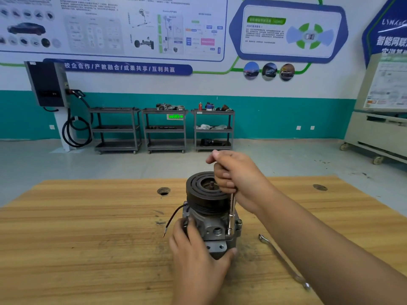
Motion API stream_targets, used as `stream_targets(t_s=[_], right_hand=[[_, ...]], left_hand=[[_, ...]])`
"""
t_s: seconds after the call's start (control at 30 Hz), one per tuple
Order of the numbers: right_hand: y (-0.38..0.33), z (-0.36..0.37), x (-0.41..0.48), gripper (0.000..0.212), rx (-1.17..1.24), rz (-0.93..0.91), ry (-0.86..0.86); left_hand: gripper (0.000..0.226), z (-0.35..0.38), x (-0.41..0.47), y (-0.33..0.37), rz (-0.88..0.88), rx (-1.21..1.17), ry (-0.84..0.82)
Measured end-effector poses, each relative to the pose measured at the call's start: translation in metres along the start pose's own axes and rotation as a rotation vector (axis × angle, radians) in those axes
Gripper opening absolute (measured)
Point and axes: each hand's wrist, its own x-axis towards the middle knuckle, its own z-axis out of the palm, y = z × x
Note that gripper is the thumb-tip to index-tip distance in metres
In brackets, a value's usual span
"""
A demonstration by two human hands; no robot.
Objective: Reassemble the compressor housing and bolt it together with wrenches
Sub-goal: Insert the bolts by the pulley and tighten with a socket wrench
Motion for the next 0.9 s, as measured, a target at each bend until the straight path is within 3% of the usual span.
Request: stream_targets(t_s=[0.1, 0.23, 0.33, 0.5, 0.67, 0.77, 0.9], right_hand=[[0.004, -0.014, -0.008, 0.022, 0.111, -0.003, -0.157], [0.015, -0.018, -0.015, 0.027, 0.035, -0.113, -0.079], [0.018, -0.013, -0.017, 0.028, -0.021, -0.151, -0.018], [0.017, -0.007, -0.016, 0.030, -0.074, -0.173, -0.010], [0.018, -0.004, -0.013, 0.032, -0.144, -0.178, -0.021], [0.021, 0.000, -0.013, 0.033, -0.223, -0.236, 0.113], [0.027, 0.005, -0.009, 0.034, -0.317, -0.252, 0.469]], left_hand=[[0.104, -0.010, -0.001, -0.024, 0.093, -0.137, -0.049], [0.098, -0.039, 0.013, -0.044, 0.092, -0.408, -0.171], [0.114, -0.045, 0.037, -0.058, 0.036, -0.515, -0.293], [0.145, -0.044, 0.071, -0.059, 0.061, -0.560, -0.632], [0.116, -0.034, 0.079, -0.060, 0.058, -0.667, -0.649], [0.110, -0.031, 0.076, -0.065, 0.030, -0.687, -0.593], [0.105, -0.030, 0.072, -0.065, 0.035, -0.691, -0.584]])
